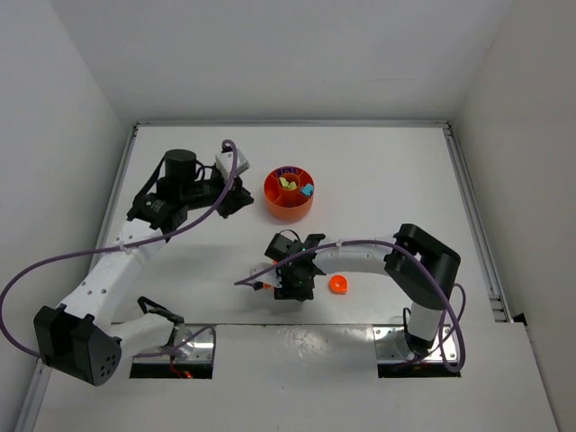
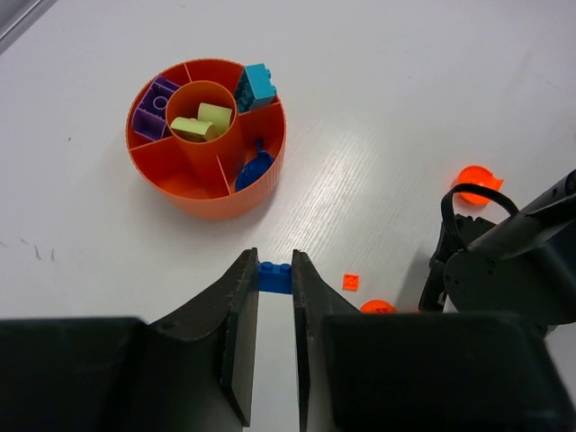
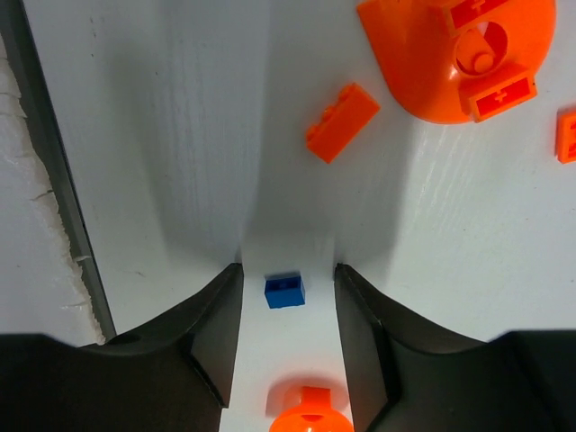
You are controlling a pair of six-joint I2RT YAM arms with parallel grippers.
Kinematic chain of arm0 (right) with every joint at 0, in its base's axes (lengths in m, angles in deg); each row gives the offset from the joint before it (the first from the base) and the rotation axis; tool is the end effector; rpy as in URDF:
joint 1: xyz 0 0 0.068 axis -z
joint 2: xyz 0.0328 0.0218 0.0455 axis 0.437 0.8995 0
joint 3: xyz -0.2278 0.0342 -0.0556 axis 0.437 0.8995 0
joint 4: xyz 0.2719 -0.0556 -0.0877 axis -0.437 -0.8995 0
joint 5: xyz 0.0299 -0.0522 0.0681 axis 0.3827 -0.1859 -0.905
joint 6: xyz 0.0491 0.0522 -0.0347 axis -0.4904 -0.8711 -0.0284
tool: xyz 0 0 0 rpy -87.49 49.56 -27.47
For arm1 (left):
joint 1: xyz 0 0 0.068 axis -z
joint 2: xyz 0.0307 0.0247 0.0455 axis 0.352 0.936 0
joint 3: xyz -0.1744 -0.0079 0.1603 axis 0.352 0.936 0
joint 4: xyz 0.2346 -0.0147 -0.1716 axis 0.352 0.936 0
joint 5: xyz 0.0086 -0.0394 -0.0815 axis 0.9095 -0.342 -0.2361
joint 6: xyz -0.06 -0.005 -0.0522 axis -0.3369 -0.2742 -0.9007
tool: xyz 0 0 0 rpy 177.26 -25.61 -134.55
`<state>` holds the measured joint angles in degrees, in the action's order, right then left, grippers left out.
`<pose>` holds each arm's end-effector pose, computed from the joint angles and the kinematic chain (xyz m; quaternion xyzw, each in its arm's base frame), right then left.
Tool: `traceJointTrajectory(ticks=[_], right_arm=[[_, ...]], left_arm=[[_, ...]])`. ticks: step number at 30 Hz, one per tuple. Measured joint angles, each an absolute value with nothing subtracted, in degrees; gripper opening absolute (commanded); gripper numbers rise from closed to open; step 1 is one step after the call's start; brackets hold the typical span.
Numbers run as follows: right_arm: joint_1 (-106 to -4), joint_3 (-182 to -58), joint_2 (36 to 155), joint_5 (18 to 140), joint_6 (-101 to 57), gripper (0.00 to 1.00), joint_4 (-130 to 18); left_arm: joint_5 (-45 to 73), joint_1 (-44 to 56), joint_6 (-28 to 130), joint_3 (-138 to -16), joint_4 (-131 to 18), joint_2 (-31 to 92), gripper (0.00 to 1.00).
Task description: Sort the legos into containers by color
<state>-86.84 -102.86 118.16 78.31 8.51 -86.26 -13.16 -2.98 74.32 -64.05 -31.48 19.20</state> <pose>0.1590 0.3055 0.0401 -0.6735 0.7265 0.1022 0.0905 0.2903 -0.1337 0.2948 0.3573 0.7483 -0.2841 0.4814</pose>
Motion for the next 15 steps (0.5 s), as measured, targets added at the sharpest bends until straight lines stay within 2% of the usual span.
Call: traceJointTrajectory(ticks=[15], right_arm=[[-86.97,-99.39,115.84,79.19,6.45,0.45,-82.26]], left_arm=[[-13.77,-2.98,74.32,-64.9,-31.48,20.67,0.04]])
